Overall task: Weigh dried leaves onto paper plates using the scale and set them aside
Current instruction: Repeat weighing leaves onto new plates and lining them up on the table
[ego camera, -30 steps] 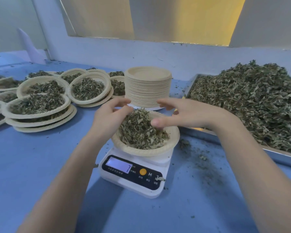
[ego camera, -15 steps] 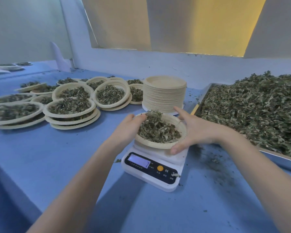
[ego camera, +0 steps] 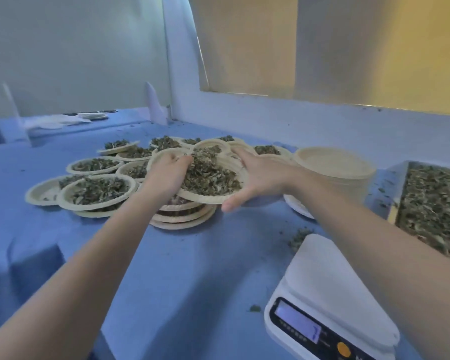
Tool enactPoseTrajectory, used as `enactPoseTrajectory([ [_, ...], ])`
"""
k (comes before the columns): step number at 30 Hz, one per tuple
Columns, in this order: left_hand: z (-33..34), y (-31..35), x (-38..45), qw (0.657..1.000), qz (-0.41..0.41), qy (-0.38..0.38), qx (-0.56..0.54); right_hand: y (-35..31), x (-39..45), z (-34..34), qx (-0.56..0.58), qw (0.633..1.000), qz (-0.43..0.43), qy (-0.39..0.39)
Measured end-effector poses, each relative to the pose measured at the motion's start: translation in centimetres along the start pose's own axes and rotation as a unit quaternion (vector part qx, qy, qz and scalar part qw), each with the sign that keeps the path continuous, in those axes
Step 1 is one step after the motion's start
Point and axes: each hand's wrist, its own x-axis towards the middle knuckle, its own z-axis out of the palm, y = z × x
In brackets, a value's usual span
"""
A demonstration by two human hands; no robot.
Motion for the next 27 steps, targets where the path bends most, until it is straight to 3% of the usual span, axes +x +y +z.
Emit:
enactPoseTrajectory([
  [8,-2.4,-5.8,7.7,0.995,-0.07,0.025,0.065,-1.7,11.7,3.2,0.059,0.996,-0.004,-0.067],
  [16,-0.2,-9.6,8.3,0.99,-0.089,0.011,0.111,0.2,13.6,5.5,0.031,0.992,0.007,-0.123],
  [22,-1.2,-6.9,6.9,0.988,-0.085,0.0,0.129,-0.5,11.7,5.2,0.04,0.991,0.011,-0.129],
  [25,-1.2,-3.4,5.6,0.987,-0.025,0.034,0.153,-0.8,9.8,3.7,0.042,0.994,0.003,-0.105],
  [27,0.2,-0.5,4.3,0.993,0.03,0.019,0.117,-1.0,8.3,2.5,0.03,0.996,-0.003,-0.084],
])
